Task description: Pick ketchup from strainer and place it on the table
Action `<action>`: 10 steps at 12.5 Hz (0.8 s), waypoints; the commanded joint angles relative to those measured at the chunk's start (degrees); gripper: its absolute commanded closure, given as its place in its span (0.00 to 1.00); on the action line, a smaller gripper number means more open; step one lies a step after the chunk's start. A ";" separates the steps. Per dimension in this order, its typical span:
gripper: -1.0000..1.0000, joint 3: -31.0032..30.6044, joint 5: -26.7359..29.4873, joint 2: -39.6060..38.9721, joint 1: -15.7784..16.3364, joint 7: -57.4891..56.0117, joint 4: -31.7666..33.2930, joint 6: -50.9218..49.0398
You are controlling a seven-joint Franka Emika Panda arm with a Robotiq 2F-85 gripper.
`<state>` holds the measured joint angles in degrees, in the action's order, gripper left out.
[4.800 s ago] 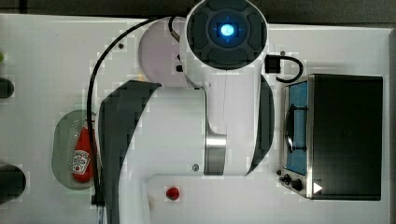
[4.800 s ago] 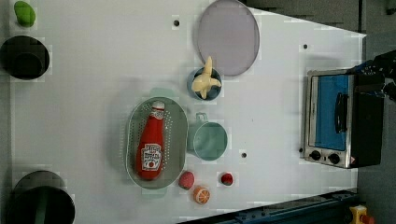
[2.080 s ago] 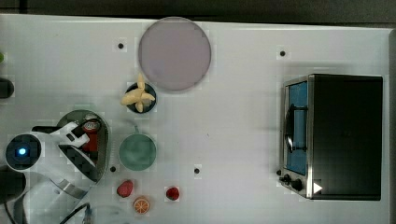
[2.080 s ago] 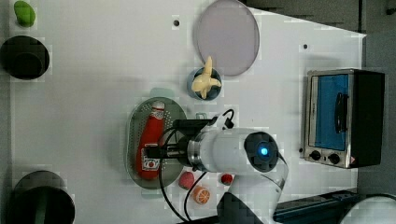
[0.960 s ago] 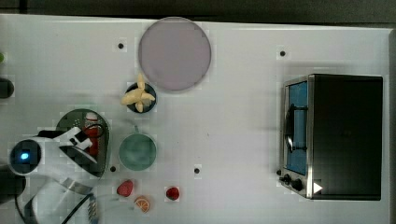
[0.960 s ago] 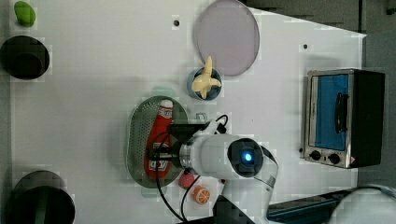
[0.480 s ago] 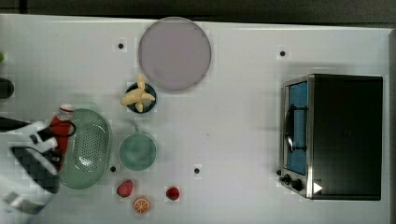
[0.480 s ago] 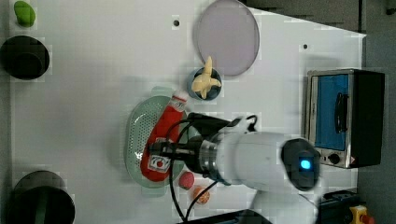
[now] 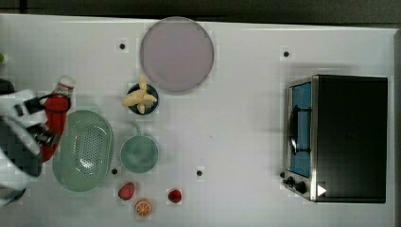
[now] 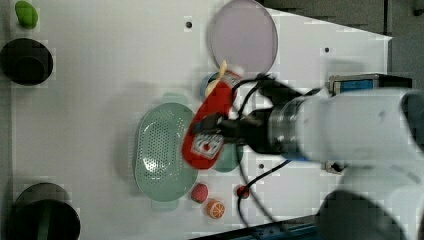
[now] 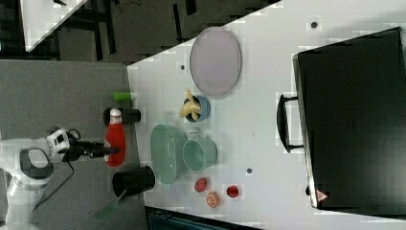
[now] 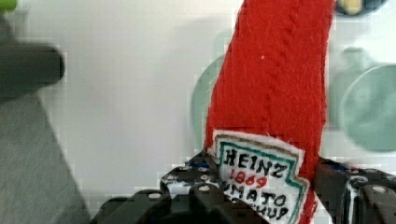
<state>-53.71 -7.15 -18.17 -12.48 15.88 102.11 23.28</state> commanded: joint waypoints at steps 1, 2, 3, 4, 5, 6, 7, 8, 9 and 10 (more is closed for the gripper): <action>0.41 4.99 -0.30 0.67 -7.58 -6.05 -2.67 -4.06; 0.41 6.47 -0.58 1.36 -8.99 -7.67 -2.72 -4.39; 0.41 7.97 -1.06 2.06 -10.31 -9.10 -2.65 -4.38; 0.41 9.46 -1.65 2.73 -11.45 -10.18 -2.64 -4.38; 0.41 10.94 -2.17 3.28 -12.44 -11.55 -2.56 -4.41; 0.41 12.34 -2.50 3.70 -13.27 -13.76 -2.40 -4.64; 0.41 13.83 -2.65 4.06 -13.96 -16.48 -1.97 -4.71; 0.41 15.33 -2.66 4.27 -14.51 -19.59 -1.39 -4.75; 0.41 16.72 -2.65 4.28 -14.92 -23.03 -0.63 -4.73; 0.41 18.05 -2.65 4.28 -15.26 -25.85 0.36 -4.50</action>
<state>-34.10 -9.30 -16.90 -28.16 -3.06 101.22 19.65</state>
